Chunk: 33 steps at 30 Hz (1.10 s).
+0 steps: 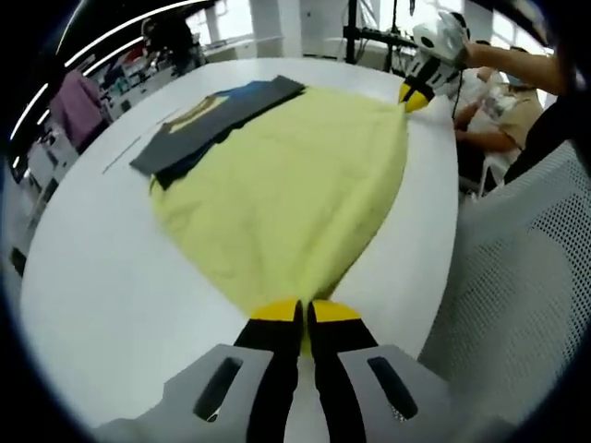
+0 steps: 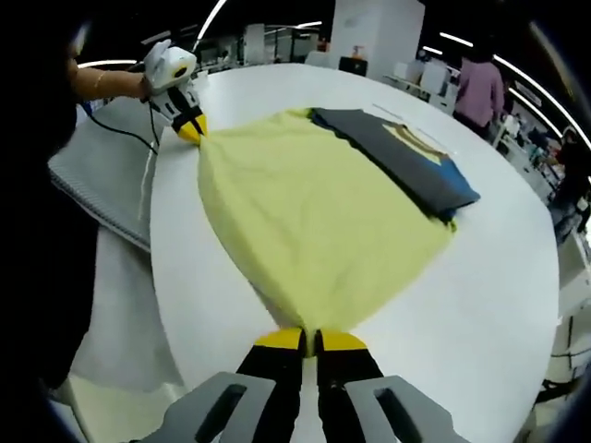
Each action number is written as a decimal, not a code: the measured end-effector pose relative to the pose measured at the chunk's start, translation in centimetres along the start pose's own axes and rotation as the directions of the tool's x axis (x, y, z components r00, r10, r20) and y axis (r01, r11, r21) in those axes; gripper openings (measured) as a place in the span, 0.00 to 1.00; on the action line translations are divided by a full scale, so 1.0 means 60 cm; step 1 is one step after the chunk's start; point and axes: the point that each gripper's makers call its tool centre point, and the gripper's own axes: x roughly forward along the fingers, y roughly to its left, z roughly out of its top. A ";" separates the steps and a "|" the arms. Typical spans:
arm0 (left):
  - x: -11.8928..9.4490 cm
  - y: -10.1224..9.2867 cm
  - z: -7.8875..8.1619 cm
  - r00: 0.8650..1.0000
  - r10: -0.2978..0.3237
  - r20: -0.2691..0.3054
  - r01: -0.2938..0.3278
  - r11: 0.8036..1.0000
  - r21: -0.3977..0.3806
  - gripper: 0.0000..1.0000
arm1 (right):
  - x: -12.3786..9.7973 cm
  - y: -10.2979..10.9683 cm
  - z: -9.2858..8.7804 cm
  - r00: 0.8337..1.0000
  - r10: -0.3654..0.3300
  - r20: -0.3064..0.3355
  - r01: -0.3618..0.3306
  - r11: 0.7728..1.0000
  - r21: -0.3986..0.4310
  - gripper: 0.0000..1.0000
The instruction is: Fold the garment on the visible template until the final outline fits inside the template.
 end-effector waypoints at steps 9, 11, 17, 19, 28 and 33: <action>-0.032 0.010 0.027 1.000 0.022 0.003 -0.021 0.992 -0.128 0.00 | -0.026 -0.012 0.024 0.997 -0.050 0.060 0.047 0.997 0.060 0.00; -0.039 0.012 0.033 1.000 0.030 0.008 -0.028 0.988 -0.154 0.00 | -0.030 -0.016 0.029 0.996 -0.058 0.069 0.053 0.995 0.079 0.00; -0.053 0.011 0.045 0.999 0.043 0.006 -0.042 0.985 -0.169 0.00 | -0.042 -0.022 0.043 0.993 -0.085 0.082 0.077 0.992 0.101 0.00; -0.059 0.013 0.048 0.999 0.047 0.000 -0.046 0.984 -0.171 0.00 | -0.047 -0.022 0.047 0.993 -0.088 0.084 0.079 0.991 0.107 0.00; -0.083 0.014 0.066 0.999 0.044 -0.004 -0.044 0.981 -0.191 0.00 | -0.070 -0.026 0.067 0.992 -0.097 0.083 0.084 0.986 0.145 0.00; -0.096 0.015 0.075 0.999 0.050 0.004 -0.048 0.981 -0.190 0.00 | -0.082 -0.027 0.076 0.992 -0.099 0.081 0.086 0.984 0.153 0.00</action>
